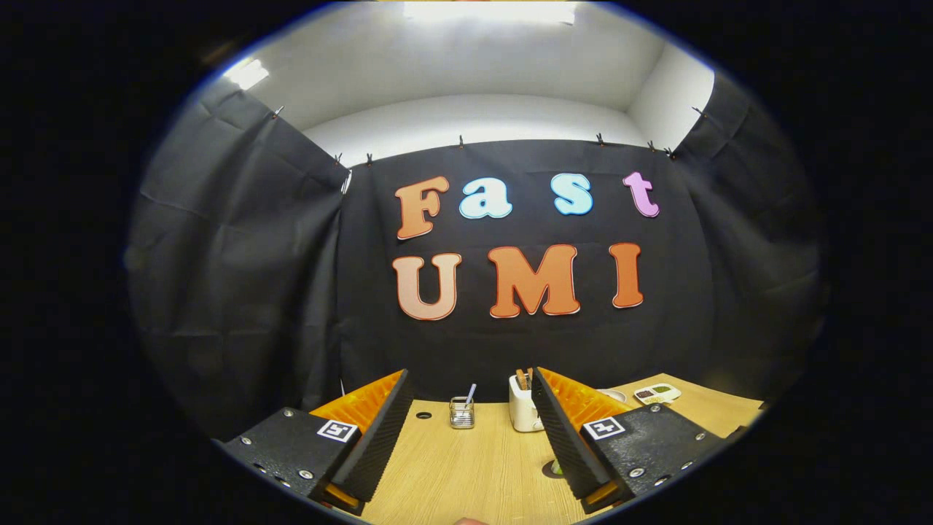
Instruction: Take the bottle from table, then pour the juice into the cup, finally place the bottle on the coaster
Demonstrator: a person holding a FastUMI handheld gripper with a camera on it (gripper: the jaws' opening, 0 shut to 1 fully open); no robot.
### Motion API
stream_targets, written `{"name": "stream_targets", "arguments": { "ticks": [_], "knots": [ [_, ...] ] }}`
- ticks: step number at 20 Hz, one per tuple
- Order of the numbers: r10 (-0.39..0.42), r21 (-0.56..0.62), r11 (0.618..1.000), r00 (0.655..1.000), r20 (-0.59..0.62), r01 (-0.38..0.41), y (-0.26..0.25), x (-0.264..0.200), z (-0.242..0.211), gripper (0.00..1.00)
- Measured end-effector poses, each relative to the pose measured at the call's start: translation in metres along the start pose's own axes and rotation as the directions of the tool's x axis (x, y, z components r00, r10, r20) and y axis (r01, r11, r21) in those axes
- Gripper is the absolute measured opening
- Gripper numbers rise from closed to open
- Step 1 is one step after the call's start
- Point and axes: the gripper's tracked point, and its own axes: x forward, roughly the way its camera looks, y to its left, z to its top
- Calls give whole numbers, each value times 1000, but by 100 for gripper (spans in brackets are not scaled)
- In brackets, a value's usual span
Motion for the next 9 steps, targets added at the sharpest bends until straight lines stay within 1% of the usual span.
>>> {"name": "stream_targets", "arguments": {
  "ticks": [9],
  "knots": [
    [-7,-5,1000,1000,-4,7,-6,5,-1,97]
  ]
}}
